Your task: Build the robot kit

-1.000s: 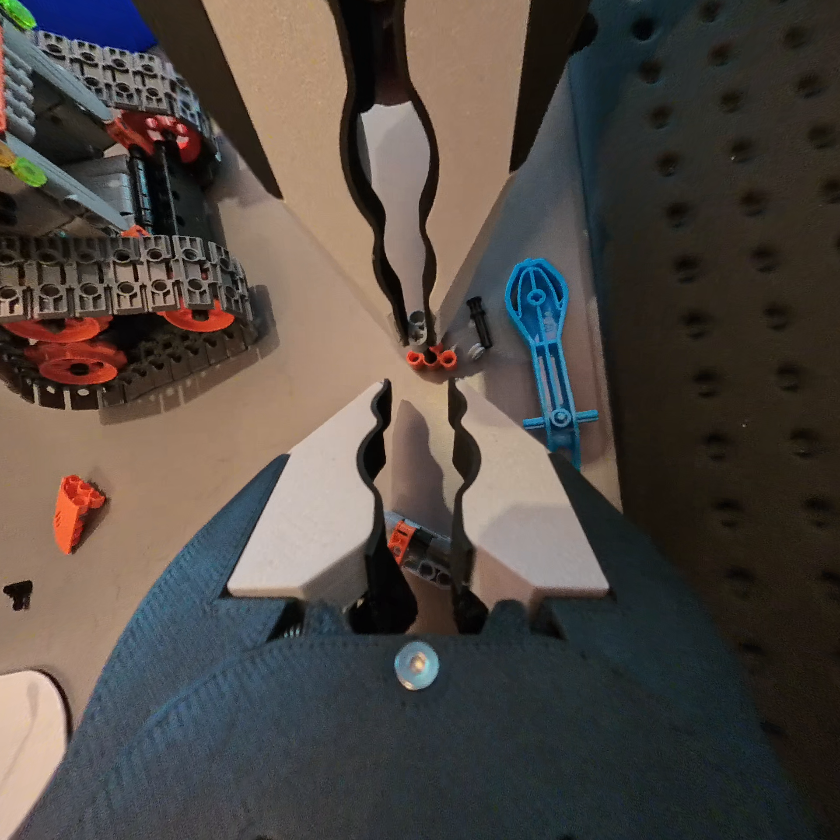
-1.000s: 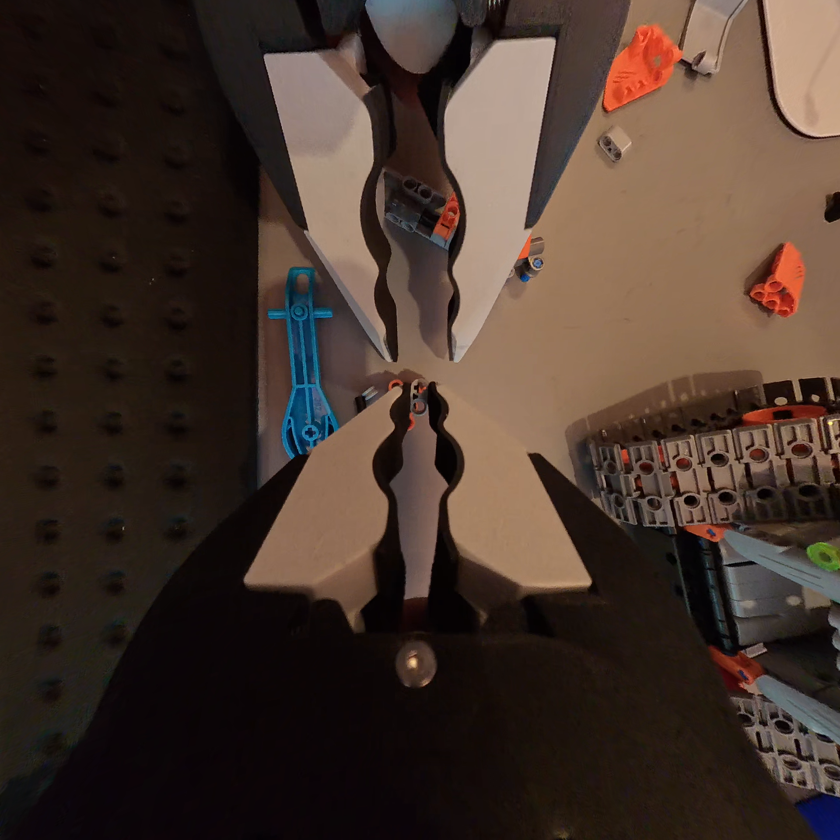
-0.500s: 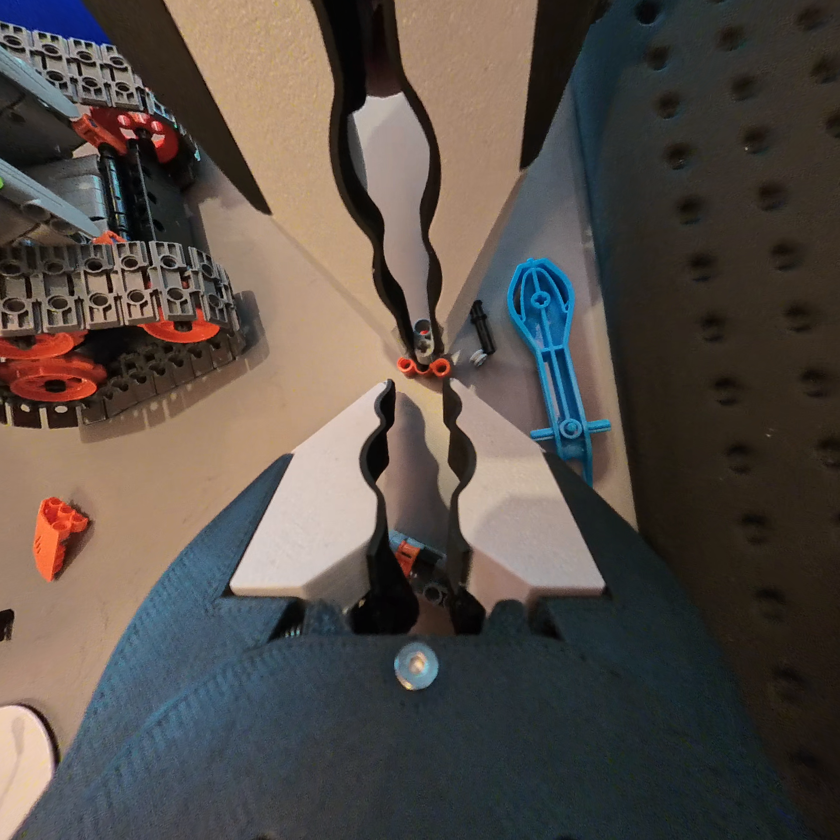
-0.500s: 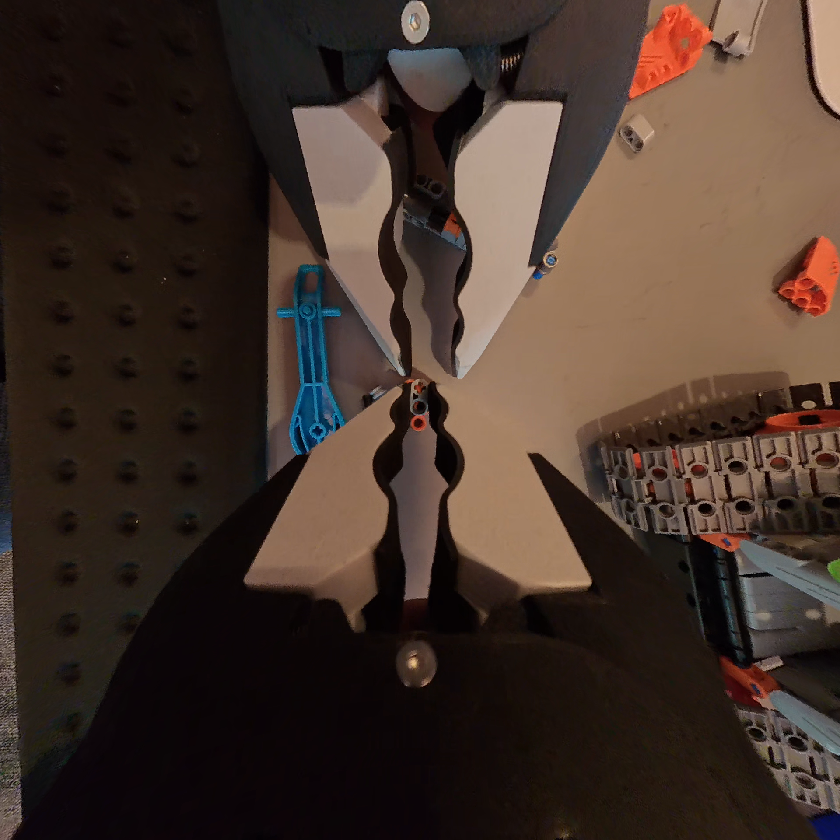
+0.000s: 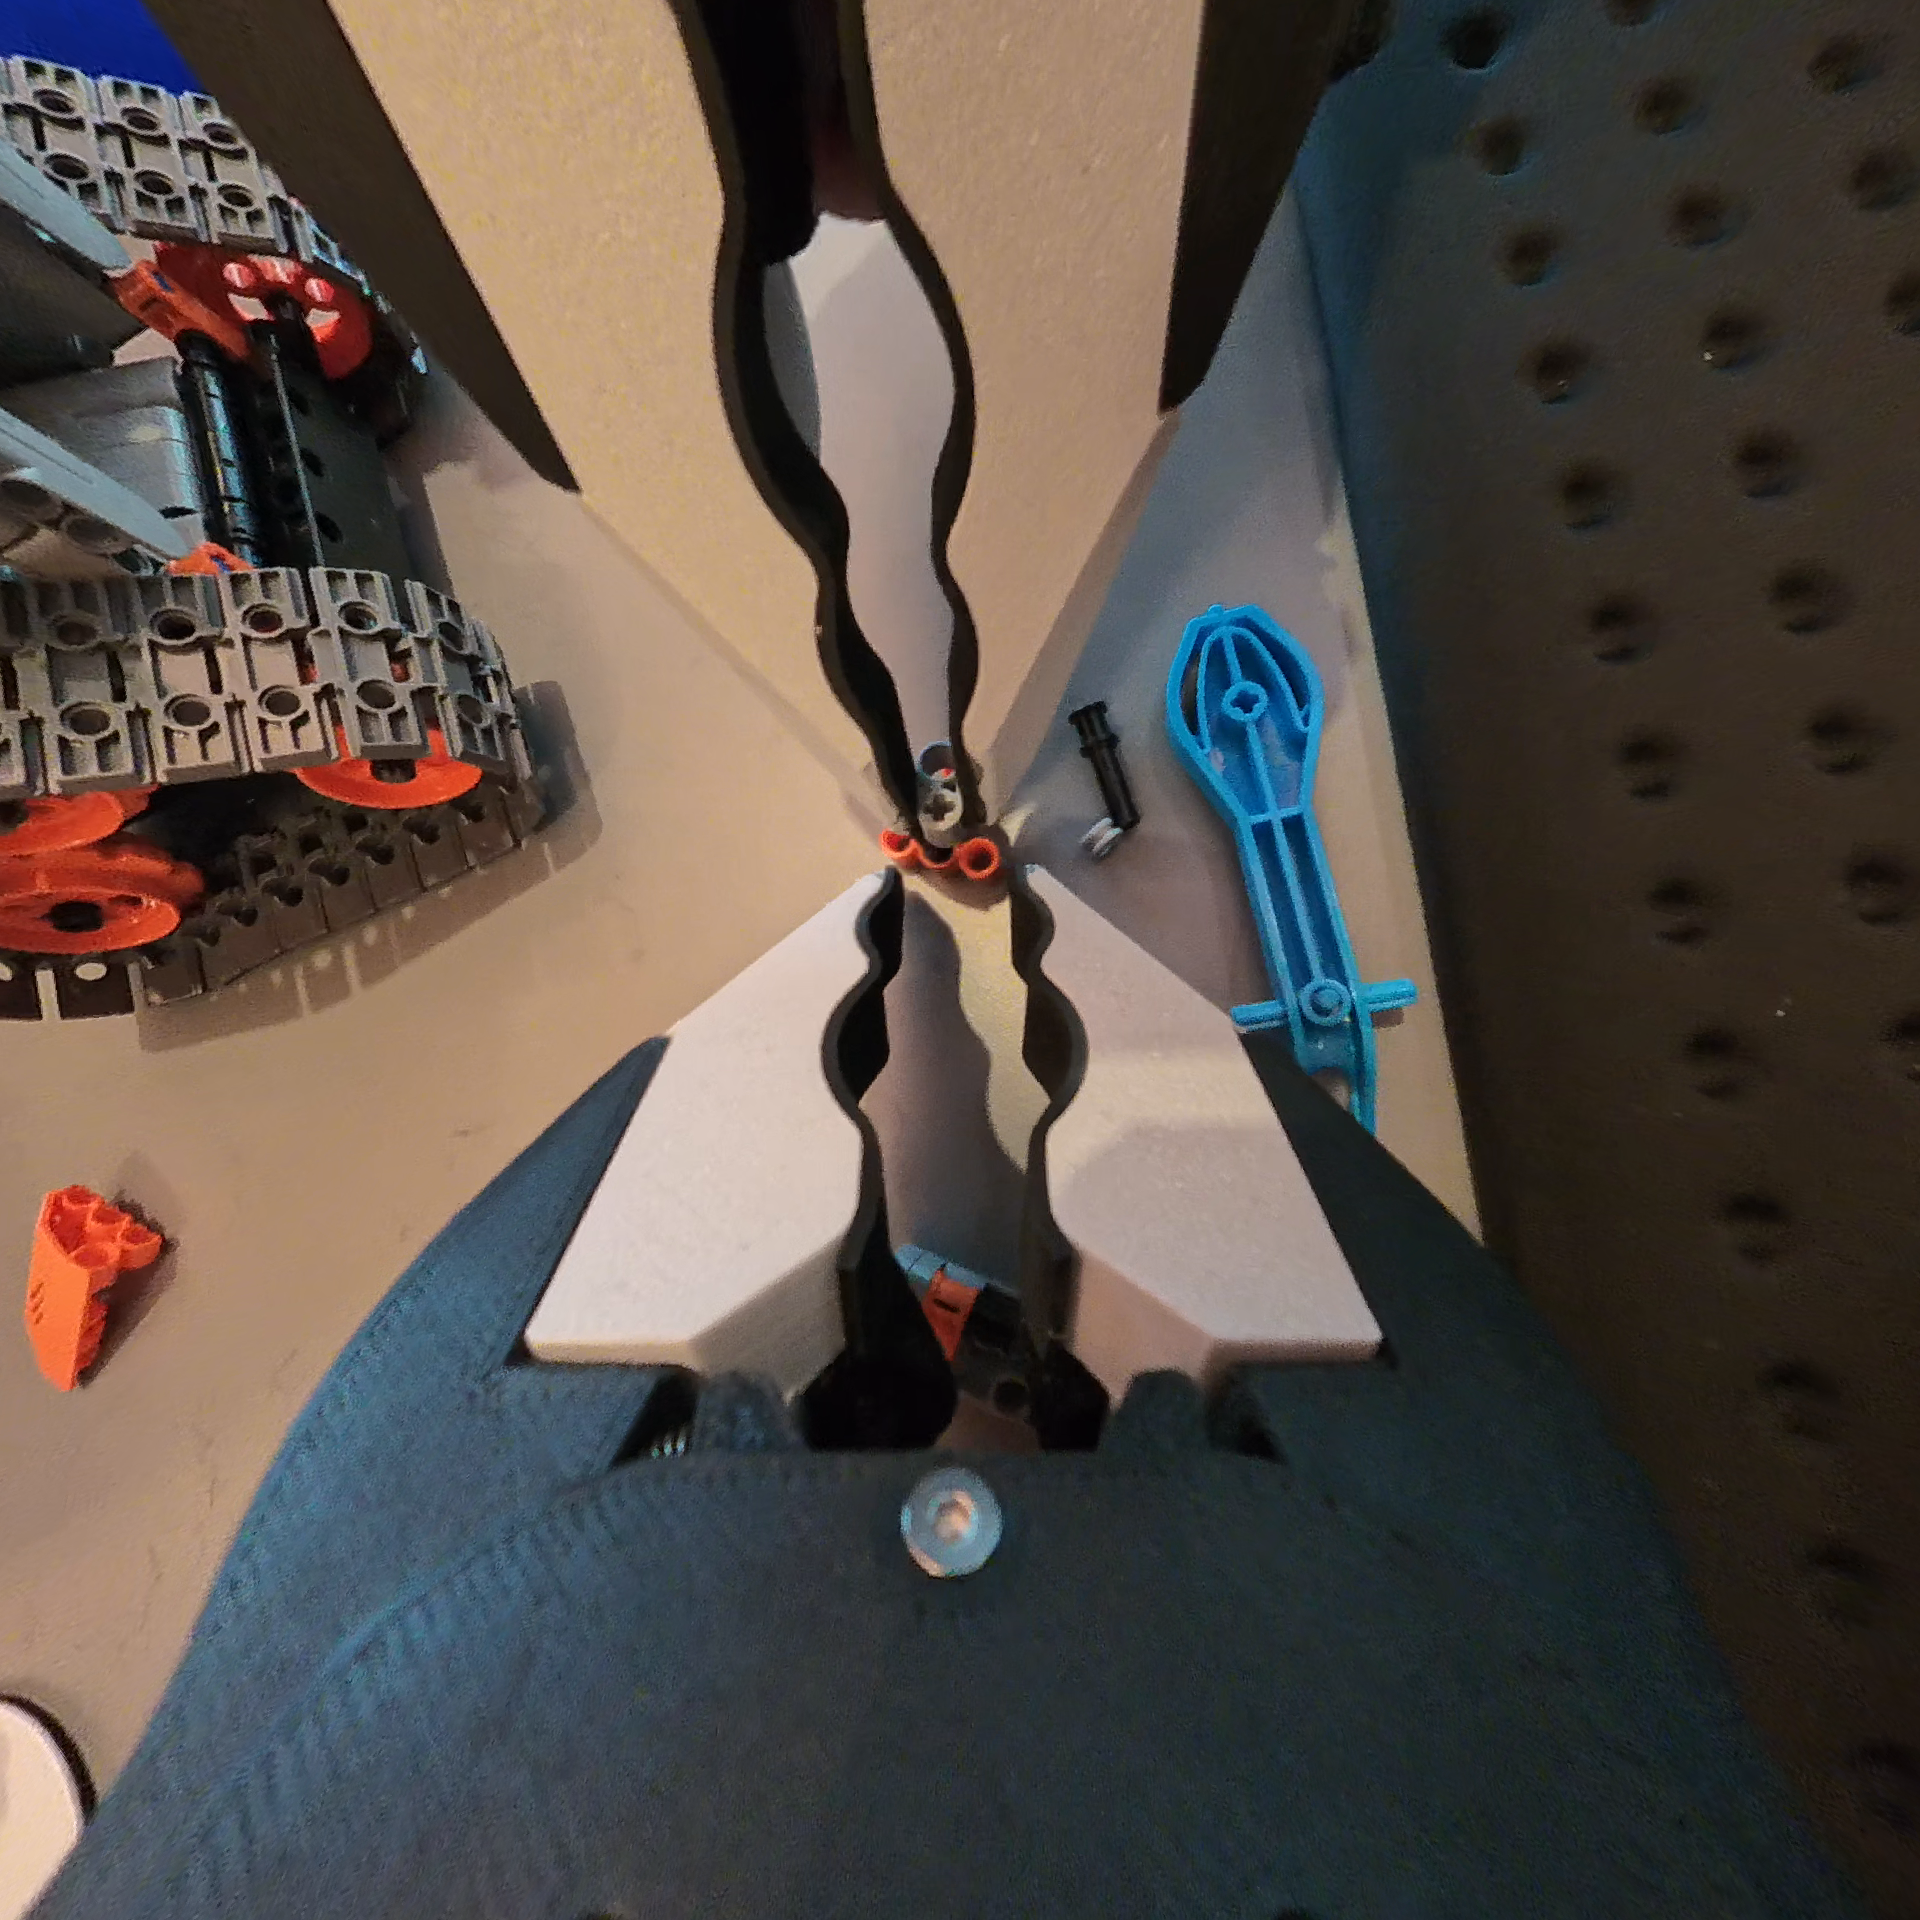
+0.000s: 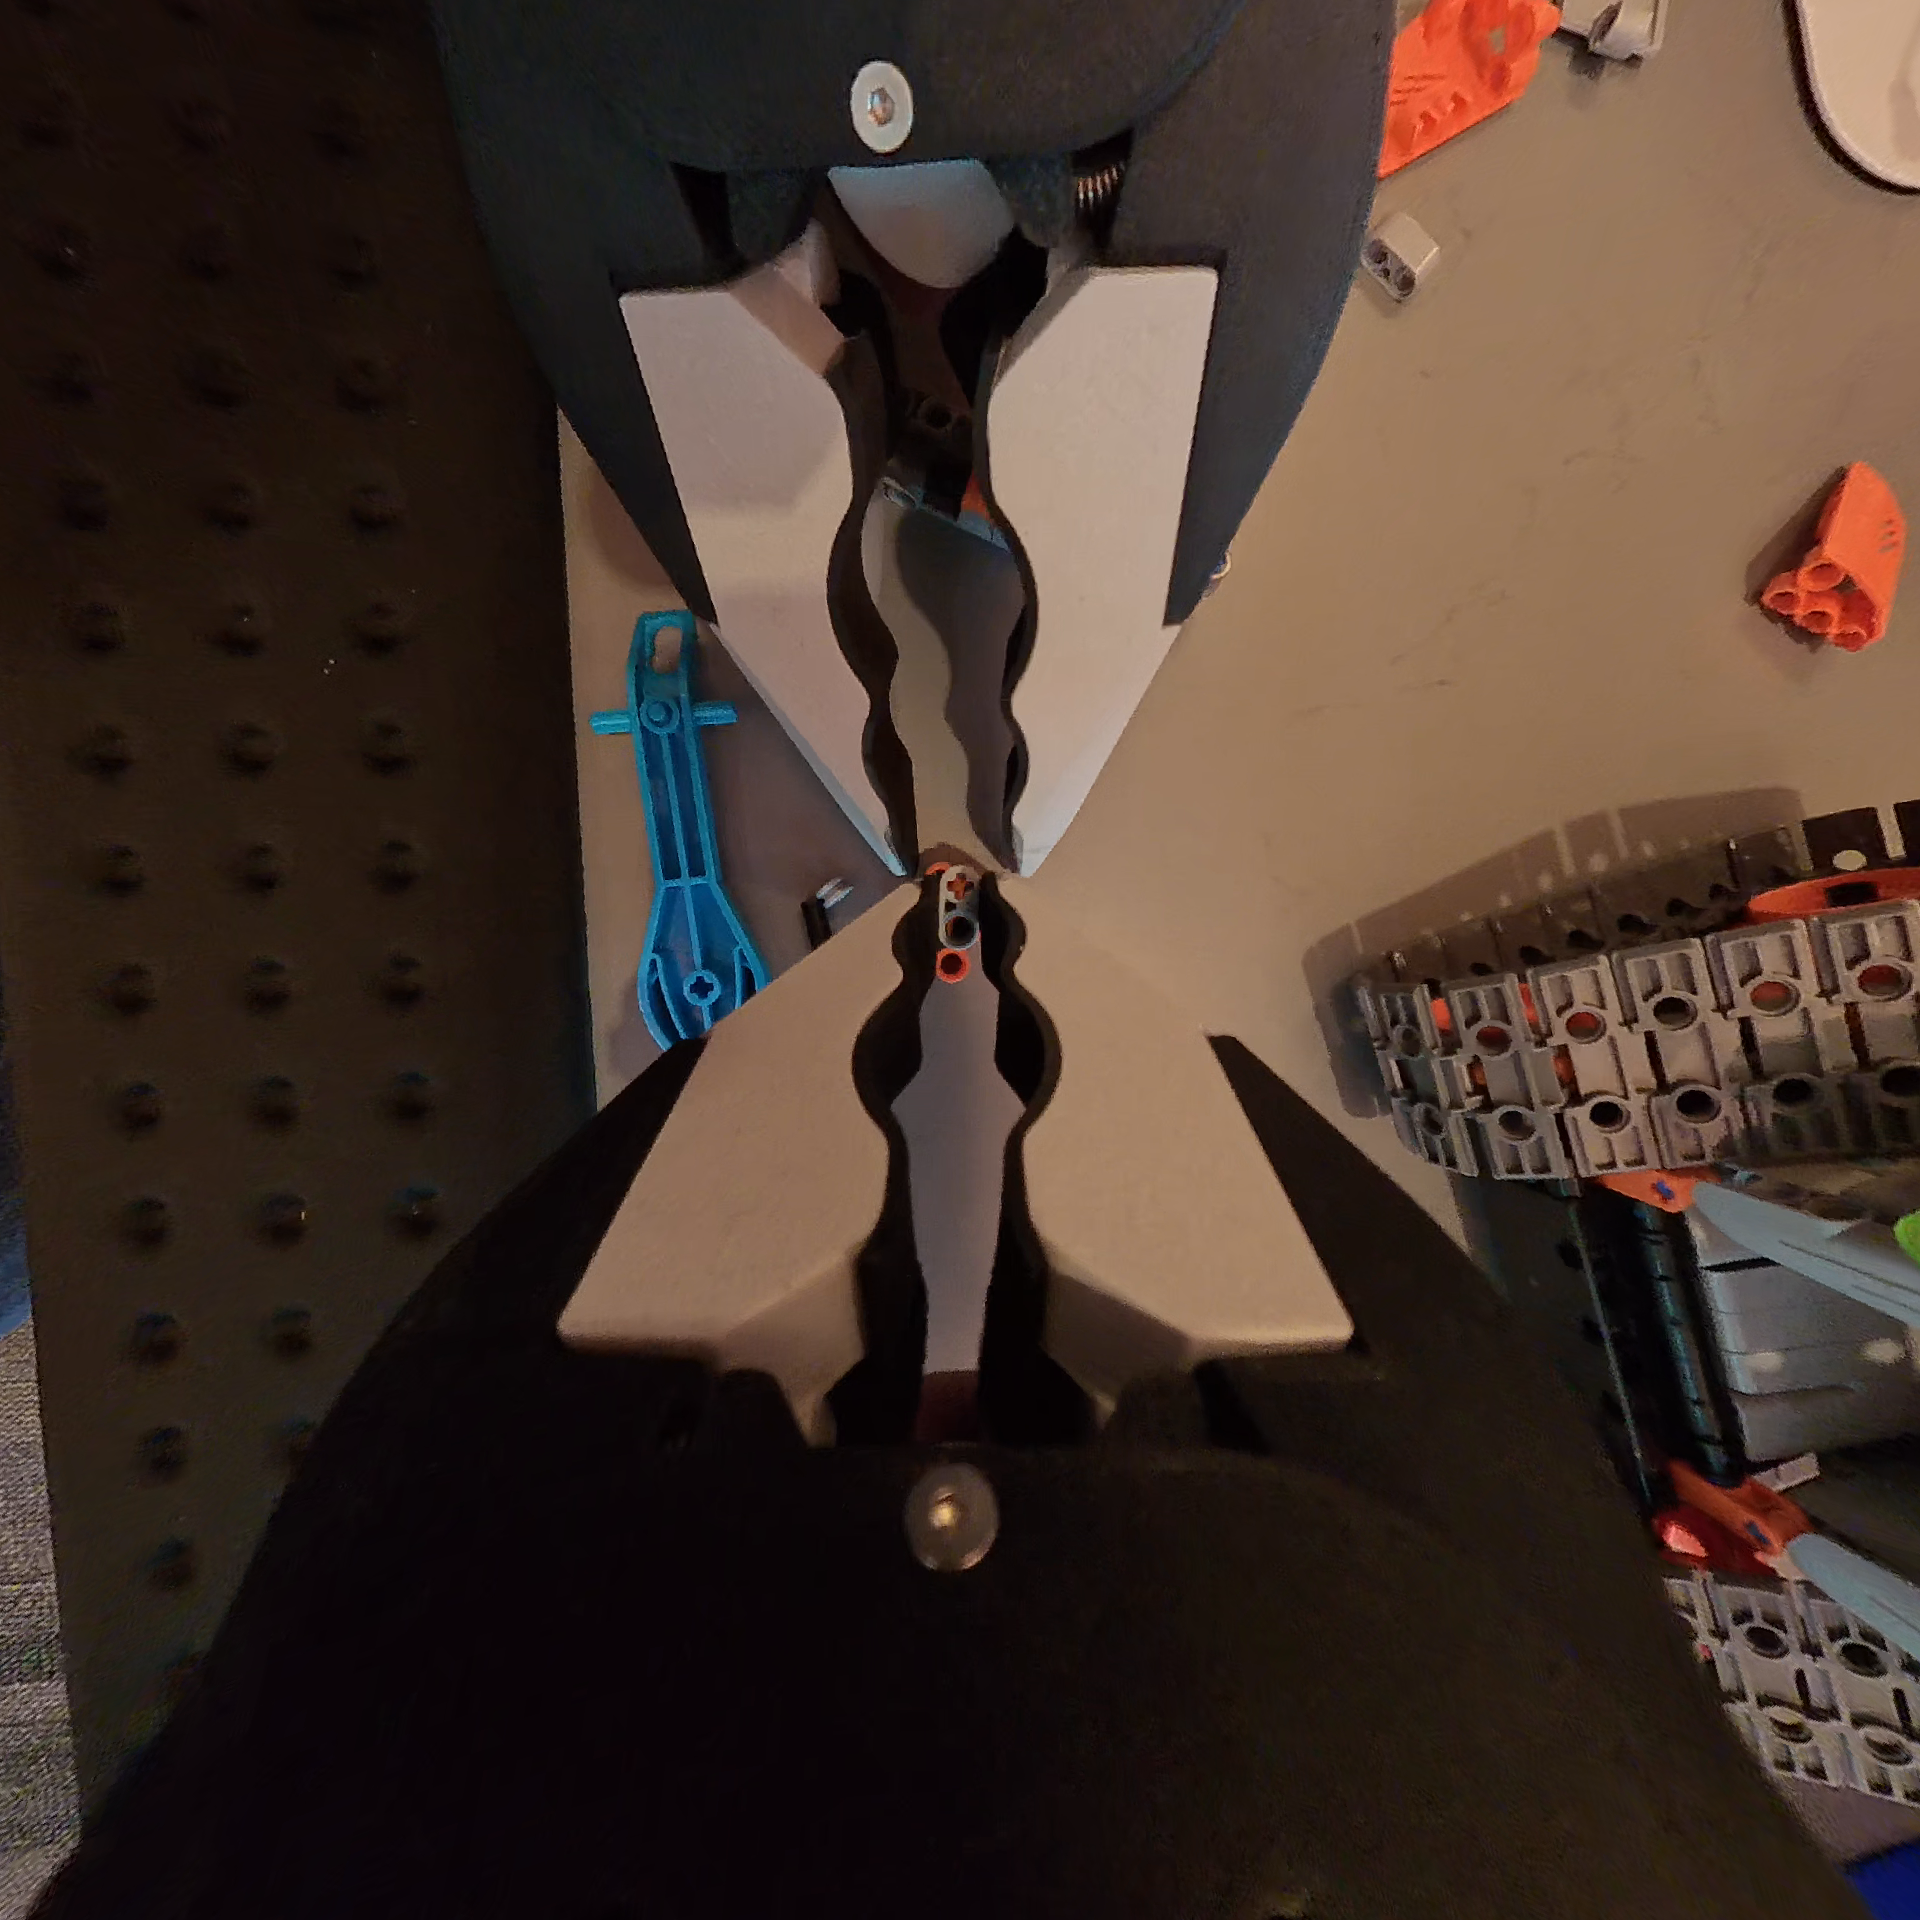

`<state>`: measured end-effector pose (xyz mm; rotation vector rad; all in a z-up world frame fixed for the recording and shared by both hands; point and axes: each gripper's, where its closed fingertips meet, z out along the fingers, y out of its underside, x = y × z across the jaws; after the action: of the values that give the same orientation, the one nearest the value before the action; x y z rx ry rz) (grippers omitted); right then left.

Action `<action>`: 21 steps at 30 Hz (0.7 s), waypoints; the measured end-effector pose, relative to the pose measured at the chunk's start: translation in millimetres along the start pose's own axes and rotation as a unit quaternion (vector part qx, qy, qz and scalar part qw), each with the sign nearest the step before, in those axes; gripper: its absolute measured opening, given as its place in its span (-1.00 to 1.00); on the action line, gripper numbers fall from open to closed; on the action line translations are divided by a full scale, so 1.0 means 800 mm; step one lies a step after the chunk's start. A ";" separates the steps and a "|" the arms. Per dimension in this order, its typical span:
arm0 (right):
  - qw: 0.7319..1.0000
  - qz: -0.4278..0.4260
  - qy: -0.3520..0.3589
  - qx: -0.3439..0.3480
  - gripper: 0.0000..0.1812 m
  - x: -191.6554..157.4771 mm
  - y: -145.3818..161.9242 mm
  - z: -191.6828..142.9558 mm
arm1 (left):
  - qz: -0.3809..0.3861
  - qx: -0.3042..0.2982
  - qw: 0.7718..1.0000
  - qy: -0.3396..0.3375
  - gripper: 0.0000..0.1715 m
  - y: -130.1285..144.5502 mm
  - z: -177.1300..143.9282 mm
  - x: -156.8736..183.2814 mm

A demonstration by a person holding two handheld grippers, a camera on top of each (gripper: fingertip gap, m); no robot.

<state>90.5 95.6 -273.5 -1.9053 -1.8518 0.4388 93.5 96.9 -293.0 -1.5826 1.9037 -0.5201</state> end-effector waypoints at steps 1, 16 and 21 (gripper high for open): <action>1.000 0.002 0.000 0.001 -0.95 0.000 0.000 -0.001 | 0.000 0.000 1.000 0.000 -0.79 0.000 0.000 0.000; 0.998 0.061 -0.002 0.002 -0.95 0.004 0.000 0.000 | -0.009 0.003 1.000 0.009 -0.85 -0.003 0.003 0.004; 0.996 0.083 -0.002 -0.017 -0.95 0.003 0.001 0.000 | -0.011 0.000 1.000 0.000 -0.86 -0.004 0.005 0.005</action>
<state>91.8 98.3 -273.7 -2.0911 -1.7207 0.4673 97.9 92.9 -294.3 -1.6040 1.8880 -0.5300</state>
